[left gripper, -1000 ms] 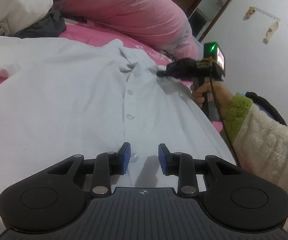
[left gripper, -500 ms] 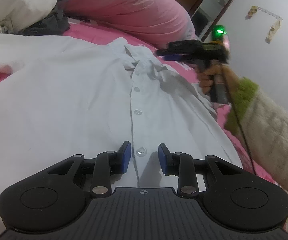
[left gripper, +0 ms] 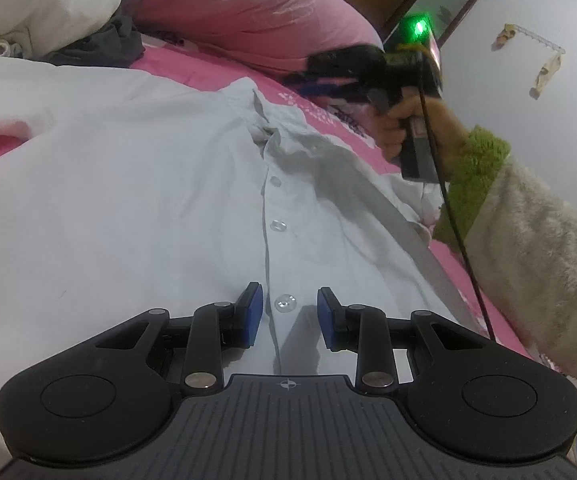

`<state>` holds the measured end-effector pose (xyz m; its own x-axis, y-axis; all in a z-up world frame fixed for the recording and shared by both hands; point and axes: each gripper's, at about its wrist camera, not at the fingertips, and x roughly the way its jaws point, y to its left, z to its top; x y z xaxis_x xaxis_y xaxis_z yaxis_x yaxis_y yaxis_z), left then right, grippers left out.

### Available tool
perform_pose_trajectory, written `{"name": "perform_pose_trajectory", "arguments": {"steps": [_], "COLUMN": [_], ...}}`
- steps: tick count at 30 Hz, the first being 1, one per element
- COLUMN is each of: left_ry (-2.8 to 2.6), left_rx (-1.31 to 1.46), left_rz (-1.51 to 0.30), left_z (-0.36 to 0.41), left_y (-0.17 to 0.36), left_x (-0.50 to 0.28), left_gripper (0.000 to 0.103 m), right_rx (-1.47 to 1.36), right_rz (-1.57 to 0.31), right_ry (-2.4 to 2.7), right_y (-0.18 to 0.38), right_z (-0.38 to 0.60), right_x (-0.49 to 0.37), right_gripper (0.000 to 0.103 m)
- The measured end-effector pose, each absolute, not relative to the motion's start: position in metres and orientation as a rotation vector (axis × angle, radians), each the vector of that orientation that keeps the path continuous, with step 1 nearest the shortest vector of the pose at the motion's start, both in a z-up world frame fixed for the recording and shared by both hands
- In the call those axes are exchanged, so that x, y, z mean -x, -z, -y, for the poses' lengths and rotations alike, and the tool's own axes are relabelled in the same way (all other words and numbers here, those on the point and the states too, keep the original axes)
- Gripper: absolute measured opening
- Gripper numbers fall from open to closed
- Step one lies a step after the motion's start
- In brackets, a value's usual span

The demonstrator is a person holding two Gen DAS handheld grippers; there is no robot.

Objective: Fold clothes

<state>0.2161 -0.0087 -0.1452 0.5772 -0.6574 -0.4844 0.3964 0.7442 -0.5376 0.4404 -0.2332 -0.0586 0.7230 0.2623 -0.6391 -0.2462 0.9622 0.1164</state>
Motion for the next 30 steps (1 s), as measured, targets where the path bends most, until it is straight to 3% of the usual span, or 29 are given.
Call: {"name": "perform_pose_trajectory", "arguments": {"steps": [18, 30], "left_ry": [0.636, 0.637], "left_rx": [0.437, 0.437], "left_rz": [-0.723, -0.721], "left_z": [0.005, 0.005], "left_y": [0.147, 0.147], "left_x": [-0.215, -0.216], "left_gripper": [0.03, 0.03], "right_rx": [0.221, 0.264], "right_rz": [-0.945, -0.819], "right_ry": [-0.566, -0.515], "right_y": [0.103, 0.116], "right_z": [0.092, 0.05], "right_x": [-0.475, -0.488], "right_gripper": [0.033, 0.029]}}
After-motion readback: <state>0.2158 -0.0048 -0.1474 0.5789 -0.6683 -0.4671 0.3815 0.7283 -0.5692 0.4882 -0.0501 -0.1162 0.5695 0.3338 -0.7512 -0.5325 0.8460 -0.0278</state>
